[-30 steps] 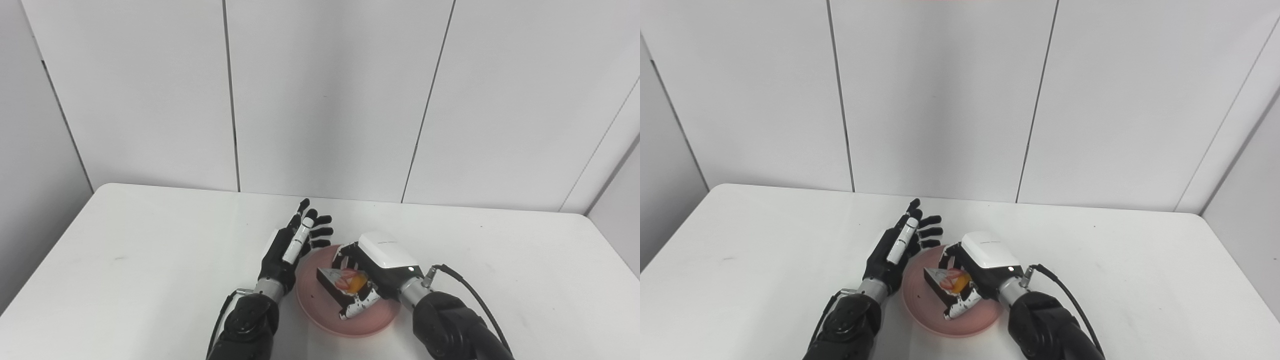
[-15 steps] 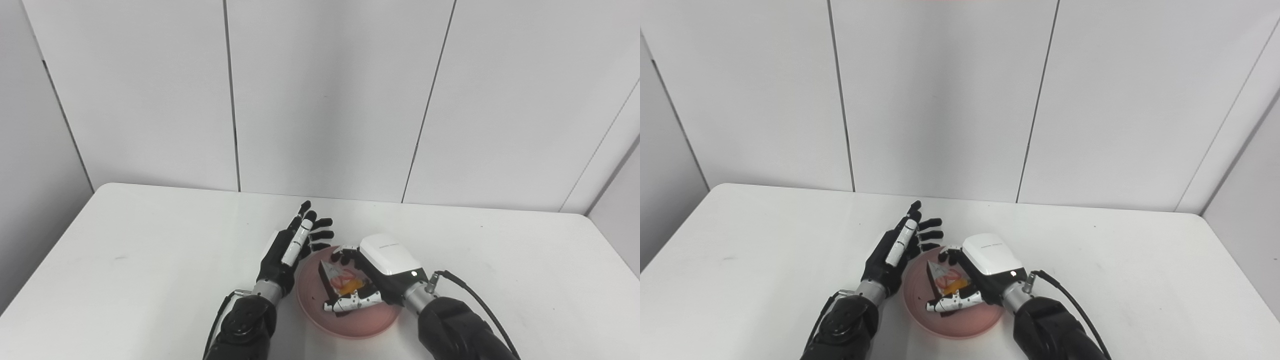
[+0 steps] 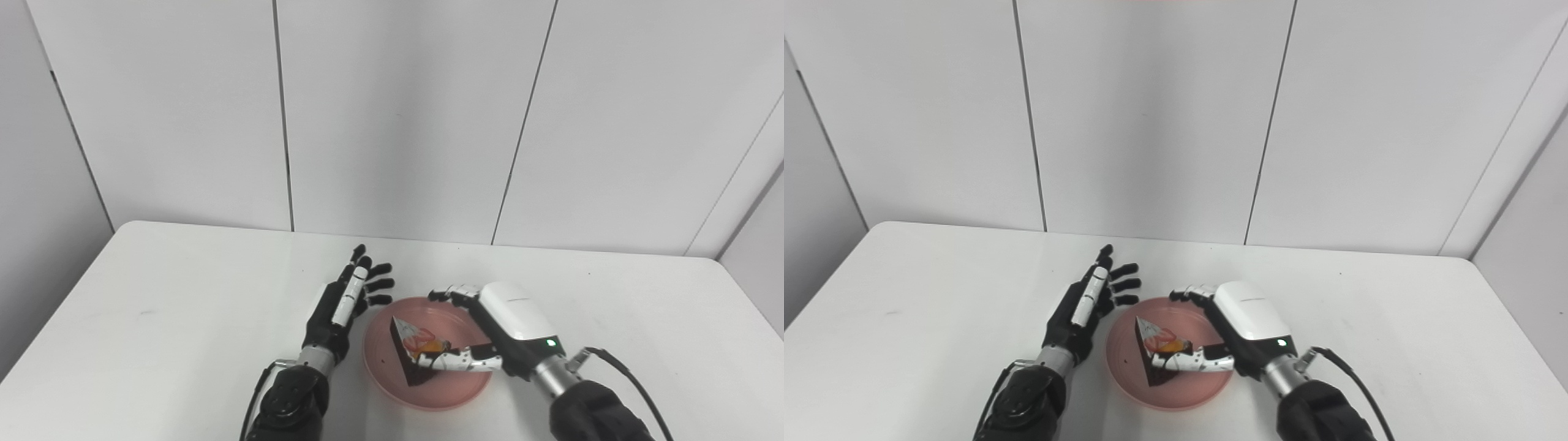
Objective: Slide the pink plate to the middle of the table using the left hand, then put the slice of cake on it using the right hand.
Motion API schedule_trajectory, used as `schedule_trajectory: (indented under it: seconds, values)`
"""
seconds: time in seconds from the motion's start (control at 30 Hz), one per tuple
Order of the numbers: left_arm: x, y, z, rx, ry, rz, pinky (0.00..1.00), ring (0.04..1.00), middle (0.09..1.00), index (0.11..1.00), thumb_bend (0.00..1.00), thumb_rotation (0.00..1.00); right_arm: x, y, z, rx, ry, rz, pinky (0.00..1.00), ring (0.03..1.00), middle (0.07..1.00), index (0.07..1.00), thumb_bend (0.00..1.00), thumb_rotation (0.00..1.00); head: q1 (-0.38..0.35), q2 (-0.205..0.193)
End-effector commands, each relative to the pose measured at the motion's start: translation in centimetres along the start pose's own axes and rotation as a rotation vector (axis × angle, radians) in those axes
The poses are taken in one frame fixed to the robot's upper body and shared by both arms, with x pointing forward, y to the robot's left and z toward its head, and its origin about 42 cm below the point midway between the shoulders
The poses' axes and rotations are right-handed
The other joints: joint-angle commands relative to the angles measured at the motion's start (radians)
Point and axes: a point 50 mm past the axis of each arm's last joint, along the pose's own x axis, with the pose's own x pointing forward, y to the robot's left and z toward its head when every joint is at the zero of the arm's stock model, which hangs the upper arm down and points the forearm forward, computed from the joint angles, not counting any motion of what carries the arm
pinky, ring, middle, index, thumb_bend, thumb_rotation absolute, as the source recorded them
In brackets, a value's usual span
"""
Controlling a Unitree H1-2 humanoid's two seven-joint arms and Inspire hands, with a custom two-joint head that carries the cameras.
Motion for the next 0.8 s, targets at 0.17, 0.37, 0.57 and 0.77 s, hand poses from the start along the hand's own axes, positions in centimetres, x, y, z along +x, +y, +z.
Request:
schedule_trajectory:
  seconds: [0.17, 0.37, 0.57, 0.77]
  values:
    - [-3.0, 1.9, -0.5, 0.09, -0.042, 0.075, 0.82, 0.847, 0.889, 1.0, 0.63, 0.85, -1.8, -0.9, -3.5, 0.17, -0.119, -0.327, 0.69, 0.78, 0.799, 0.764, 0.61, 0.8, -0.001, 0.007]
    - [-4.6, 3.2, -0.2, 0.164, -0.06, 0.097, 0.9, 0.92, 0.943, 0.999, 0.64, 0.87, -4.2, 2.5, -5.8, 0.33, 0.039, -0.394, 0.69, 0.802, 0.832, 0.787, 0.62, 0.85, -0.003, 0.018]
    - [-6.3, 4.2, 0.1, 0.199, -0.061, 0.108, 0.98, 0.974, 0.986, 1.0, 0.66, 0.9, -4.6, 6.4, -6.7, 0.893, 0.267, -0.435, 0.8, 0.839, 0.869, 0.848, 0.7, 0.96, -0.006, 0.01]
    - [-6.9, 4.1, 0.1, 0.182, -0.044, 0.098, 0.96, 0.981, 0.985, 1.0, 0.6, 0.9, -4.1, 7.3, -6.0, 1.126, 0.384, -0.447, 0.81, 0.869, 0.886, 0.868, 0.71, 0.99, -0.023, 0.012]
